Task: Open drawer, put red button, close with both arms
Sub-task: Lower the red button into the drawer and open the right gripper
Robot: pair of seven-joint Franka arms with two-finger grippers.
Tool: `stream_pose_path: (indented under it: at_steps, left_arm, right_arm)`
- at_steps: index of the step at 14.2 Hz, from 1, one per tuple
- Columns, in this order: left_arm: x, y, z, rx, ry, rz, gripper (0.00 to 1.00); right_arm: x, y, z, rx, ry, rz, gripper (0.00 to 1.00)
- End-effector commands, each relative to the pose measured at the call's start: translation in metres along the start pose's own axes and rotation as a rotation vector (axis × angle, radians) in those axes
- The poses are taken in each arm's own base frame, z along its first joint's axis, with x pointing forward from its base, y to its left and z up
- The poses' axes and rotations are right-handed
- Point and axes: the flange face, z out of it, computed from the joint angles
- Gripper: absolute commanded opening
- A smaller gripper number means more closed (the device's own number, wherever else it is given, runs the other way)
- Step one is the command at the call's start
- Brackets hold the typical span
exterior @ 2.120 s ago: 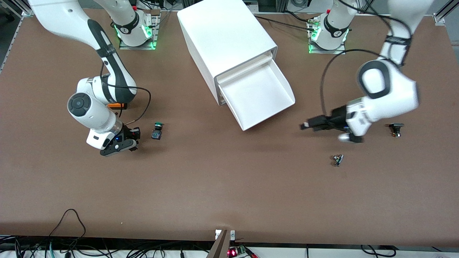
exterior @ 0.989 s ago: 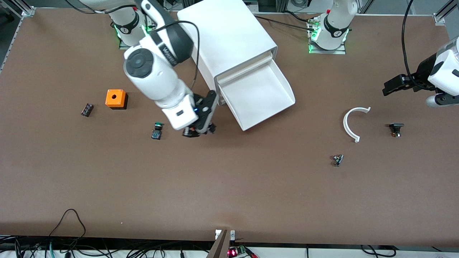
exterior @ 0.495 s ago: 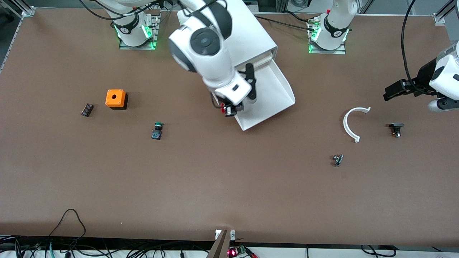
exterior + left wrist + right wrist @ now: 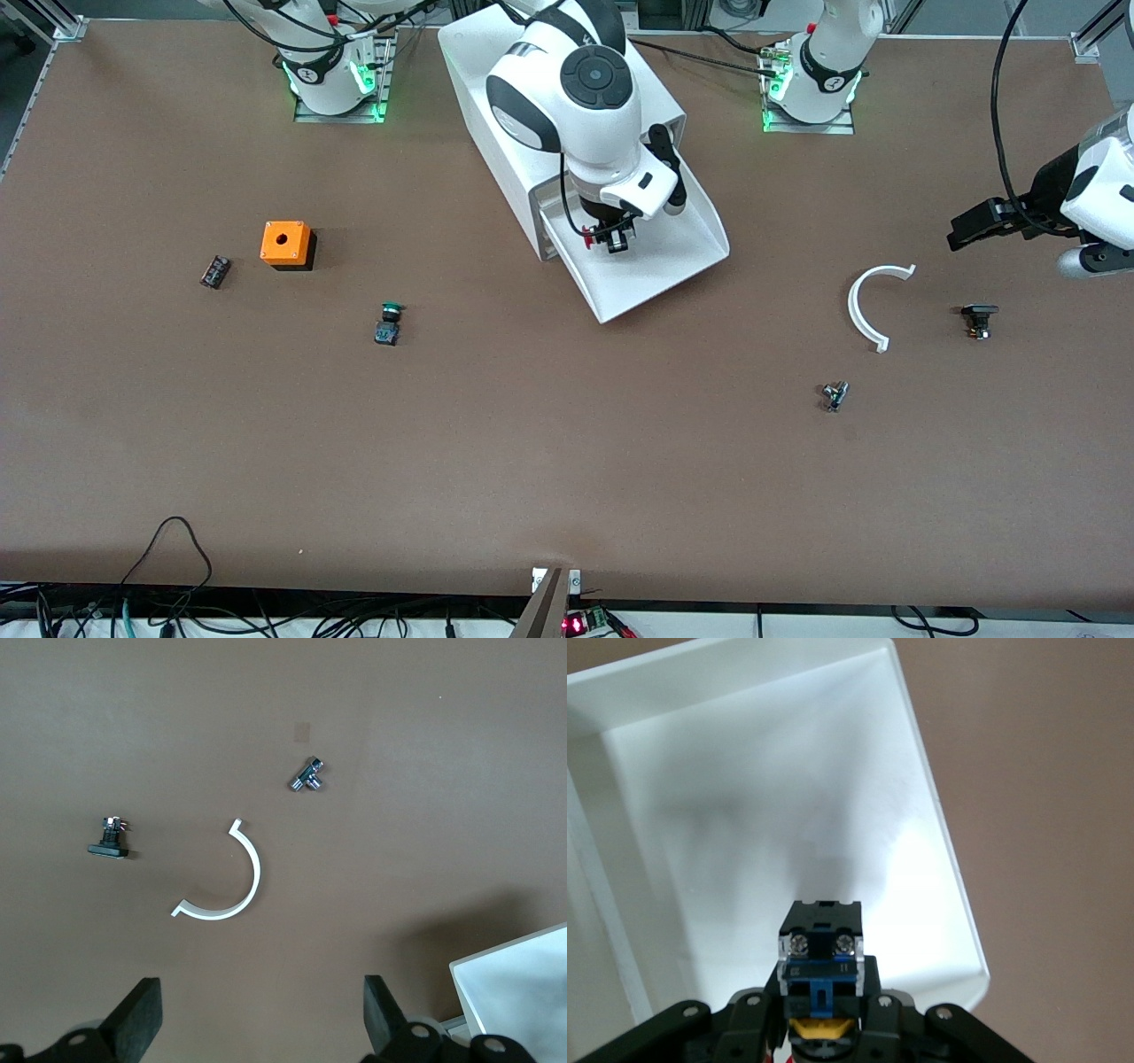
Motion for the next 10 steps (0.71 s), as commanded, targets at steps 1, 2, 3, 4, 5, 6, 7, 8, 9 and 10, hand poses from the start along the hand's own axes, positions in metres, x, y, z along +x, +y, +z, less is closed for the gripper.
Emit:
stream_pose_path:
  at_steps: [1, 2, 3, 4, 5, 6, 7, 8, 9, 10]
  left_arm:
    - [0.001, 0.000, -0.002, 0.024, 0.016, -0.006, 1.00]
    - [0.002, 0.000, -0.002, 0.024, 0.017, -0.006, 1.00]
    - [0.002, 0.000, -0.002, 0.024, 0.016, -0.006, 1.00]
    - [0.002, 0.000, -0.002, 0.024, 0.016, -0.006, 1.00]
    - [0.002, 0.000, -0.002, 0.024, 0.016, -0.006, 1.00]
    - [0.001, 0.000, -0.002, 0.024, 0.017, -0.006, 1.00]
    - [0.002, 0.000, -0.002, 0.024, 0.016, -0.006, 1.00]
    - [0.002, 0.001, -0.002, 0.024, 0.016, -0.005, 1.00]
    - [0.002, 0.000, -0.001, 0.024, 0.014, -0.006, 1.00]
    - [0.001, 0.001, -0.002, 0.024, 0.016, -0.005, 1.00]
  right_arm:
    - [0.016, -0.004, 0.016, 0.017, -0.010, -0.038, 0.30]
    - [0.024, -0.011, 0.020, 0.020, -0.011, -0.053, 0.30]
    - [0.029, -0.016, 0.025, 0.026, -0.017, -0.061, 0.31]
    - [0.033, -0.020, 0.032, 0.031, -0.025, -0.070, 0.32]
    - [0.035, -0.022, 0.043, 0.043, -0.035, -0.070, 0.33]
    - [0.038, -0.025, 0.056, 0.054, -0.045, -0.076, 0.36]
    - [0.040, -0.027, 0.068, 0.048, -0.069, -0.089, 0.38]
    - [0.042, -0.029, 0.074, 0.041, -0.084, -0.096, 0.38]
    - [0.042, -0.030, 0.081, 0.047, -0.089, -0.098, 0.38]
    - [0.043, -0.030, 0.085, 0.051, -0.091, -0.100, 0.38]
